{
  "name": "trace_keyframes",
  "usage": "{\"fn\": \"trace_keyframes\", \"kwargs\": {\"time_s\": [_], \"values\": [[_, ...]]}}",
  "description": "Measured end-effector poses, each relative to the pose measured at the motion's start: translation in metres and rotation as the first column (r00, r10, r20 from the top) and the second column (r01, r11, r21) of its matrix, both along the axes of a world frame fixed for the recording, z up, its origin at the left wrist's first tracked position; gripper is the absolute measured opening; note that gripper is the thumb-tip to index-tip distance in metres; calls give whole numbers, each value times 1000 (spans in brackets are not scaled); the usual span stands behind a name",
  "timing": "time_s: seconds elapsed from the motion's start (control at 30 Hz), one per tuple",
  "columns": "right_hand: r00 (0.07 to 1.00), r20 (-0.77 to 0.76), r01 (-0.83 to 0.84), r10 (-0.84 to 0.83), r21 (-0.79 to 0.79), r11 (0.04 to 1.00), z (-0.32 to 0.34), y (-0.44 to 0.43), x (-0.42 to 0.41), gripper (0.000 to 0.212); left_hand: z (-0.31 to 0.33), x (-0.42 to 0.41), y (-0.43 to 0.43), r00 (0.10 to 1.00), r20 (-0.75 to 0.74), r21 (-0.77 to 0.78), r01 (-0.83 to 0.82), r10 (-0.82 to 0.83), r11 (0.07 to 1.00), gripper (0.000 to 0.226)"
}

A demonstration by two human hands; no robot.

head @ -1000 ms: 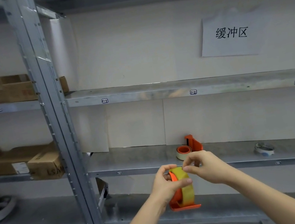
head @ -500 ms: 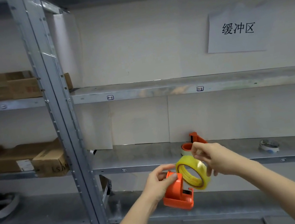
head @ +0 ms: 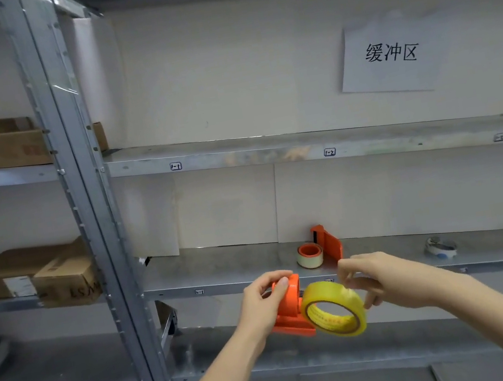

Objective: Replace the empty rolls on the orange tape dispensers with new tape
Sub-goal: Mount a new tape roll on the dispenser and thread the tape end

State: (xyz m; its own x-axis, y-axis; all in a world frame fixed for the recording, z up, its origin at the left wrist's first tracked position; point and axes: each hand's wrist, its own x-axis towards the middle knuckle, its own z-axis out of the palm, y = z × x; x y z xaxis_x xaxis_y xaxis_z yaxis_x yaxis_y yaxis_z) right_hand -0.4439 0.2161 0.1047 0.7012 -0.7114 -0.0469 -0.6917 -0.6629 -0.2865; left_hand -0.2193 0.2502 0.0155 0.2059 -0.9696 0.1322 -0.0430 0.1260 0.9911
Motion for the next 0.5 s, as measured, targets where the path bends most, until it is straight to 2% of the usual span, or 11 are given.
{"fn": "trace_keyframes", "kwargs": {"time_s": [0.07, 0.2, 0.3, 0.37, 0.43, 0.5], "values": [[999, -7, -42, 42, -42, 998, 0, 2, -2, 16, -1, -2, -2, 1000, 2, 3, 7, -7, 1000, 20], [997, -33, -69, 66, -87, 994, 3, 6, -4, 22, -5, -7, -4, 997, -49, 31, 58, -57, 998, 15], [996, -67, -66, 60, -96, 993, 0, 6, -6, 21, -5, -11, -4, 992, -107, 60, 75, -68, 995, 23], [996, -72, -58, 51, -109, 992, -5, 6, -8, 28, -3, -16, -2, 988, -114, 78, 113, -103, 991, 31], [998, -28, -50, 48, -104, 993, -9, 4, -6, 34, -3, -25, -1, 982, -89, 89, 173, -165, 981, 39], [998, 34, -45, 48, -98, 994, -10, 1, -3, 34, -5, -33, 0, 974, -71, 104, 222, -216, 969, 36]]}}
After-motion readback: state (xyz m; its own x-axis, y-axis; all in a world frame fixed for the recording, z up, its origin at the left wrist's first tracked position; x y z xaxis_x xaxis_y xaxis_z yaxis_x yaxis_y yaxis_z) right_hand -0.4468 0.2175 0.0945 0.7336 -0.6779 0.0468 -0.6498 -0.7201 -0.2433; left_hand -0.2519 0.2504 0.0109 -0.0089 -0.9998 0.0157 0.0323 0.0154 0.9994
